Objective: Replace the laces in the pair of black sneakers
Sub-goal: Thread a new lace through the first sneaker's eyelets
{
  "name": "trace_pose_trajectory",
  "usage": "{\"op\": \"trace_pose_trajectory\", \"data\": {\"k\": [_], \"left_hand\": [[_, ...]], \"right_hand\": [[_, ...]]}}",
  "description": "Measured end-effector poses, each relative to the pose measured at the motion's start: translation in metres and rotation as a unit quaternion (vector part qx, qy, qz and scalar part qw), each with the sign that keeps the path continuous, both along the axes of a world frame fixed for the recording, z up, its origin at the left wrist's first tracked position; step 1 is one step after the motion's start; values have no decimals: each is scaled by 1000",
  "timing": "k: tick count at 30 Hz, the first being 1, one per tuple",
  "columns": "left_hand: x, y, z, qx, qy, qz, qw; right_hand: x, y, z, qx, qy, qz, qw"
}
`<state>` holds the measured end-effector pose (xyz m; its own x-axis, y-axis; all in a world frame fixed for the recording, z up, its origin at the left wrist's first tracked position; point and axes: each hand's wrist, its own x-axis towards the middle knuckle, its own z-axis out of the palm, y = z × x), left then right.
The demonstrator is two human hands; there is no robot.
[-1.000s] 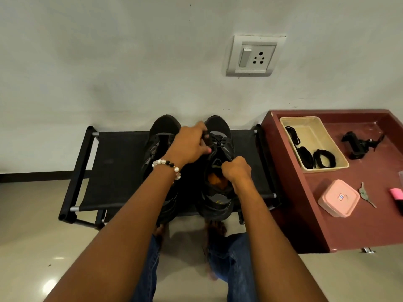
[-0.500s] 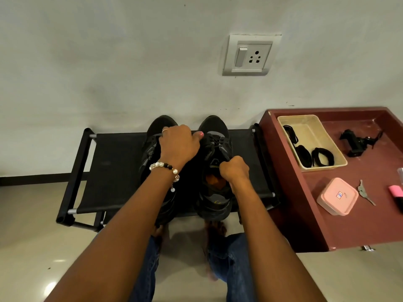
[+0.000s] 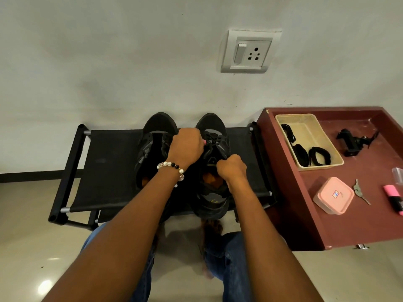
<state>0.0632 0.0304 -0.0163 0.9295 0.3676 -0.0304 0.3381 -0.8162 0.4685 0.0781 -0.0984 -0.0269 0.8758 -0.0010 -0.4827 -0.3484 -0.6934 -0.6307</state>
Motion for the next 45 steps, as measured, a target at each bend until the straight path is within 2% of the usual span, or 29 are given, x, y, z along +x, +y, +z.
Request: {"op": "trace_pose_trajectory", "data": {"k": [2, 4, 8, 11, 13, 16, 19, 24, 27, 31, 33, 35, 36, 37, 38, 40, 41, 42, 43, 45], "left_hand": [[1, 2, 0, -27, 3, 26, 999], [1, 4, 1, -93, 1, 51, 994], [-2, 11, 12, -237, -49, 105, 965], [-7, 16, 38, -404, -107, 141, 897], [-11, 22, 57, -485, -135, 151, 851], [-14, 30, 72, -548, -149, 154, 809], [-15, 32, 84, -607, -162, 145, 764], [-14, 26, 101, -707, -189, 99, 674], [-12, 29, 100, -753, -191, 85, 625], [-5, 42, 84, -785, -233, 152, 554], [-3, 48, 68, -780, -253, 193, 539], [-1, 53, 51, -745, -246, 230, 576], [0, 54, 44, -716, -223, 244, 615], [-1, 52, 41, -671, -185, 251, 673], [-2, 50, 39, -606, -137, 244, 745], [-5, 43, 34, -417, -59, 178, 889], [-6, 38, 34, -326, -49, 127, 935], [-7, 33, 35, -265, -51, 72, 960], [-8, 28, 38, -238, -50, 17, 970], [-7, 18, 45, -254, -51, -58, 964]], "right_hand": [[-1, 0, 0, 4, 2, -3, 1000], [0, -1, -1, 9, 1, -7, 1000], [0, -3, 0, 19, 6, -9, 1000], [2, -6, 3, 41, 17, 7, 999], [7, -7, 5, 58, 7, 26, 998], [13, -9, 15, 60, -109, 90, 988], [13, -6, 27, 158, -212, 123, 956], [-2, 14, 34, 272, -167, 254, 913], [-7, 18, 35, 329, -148, 274, 891], [0, 5, 40, 366, -122, 244, 889], [7, -5, 41, 386, -125, 187, 895], [14, -14, 40, 403, -135, 110, 898], [18, -18, 39, 407, -143, 74, 899], [21, -20, 38, 404, -154, 44, 901], [24, -22, 37, 396, -165, 24, 903], [27, -22, 35, 372, -186, 15, 910], [28, -20, 35, 361, -194, 23, 912], [27, -18, 35, 355, -198, 36, 913], [26, -15, 35, 353, -200, 50, 912], [24, -9, 37, 358, -203, 72, 909]]}}
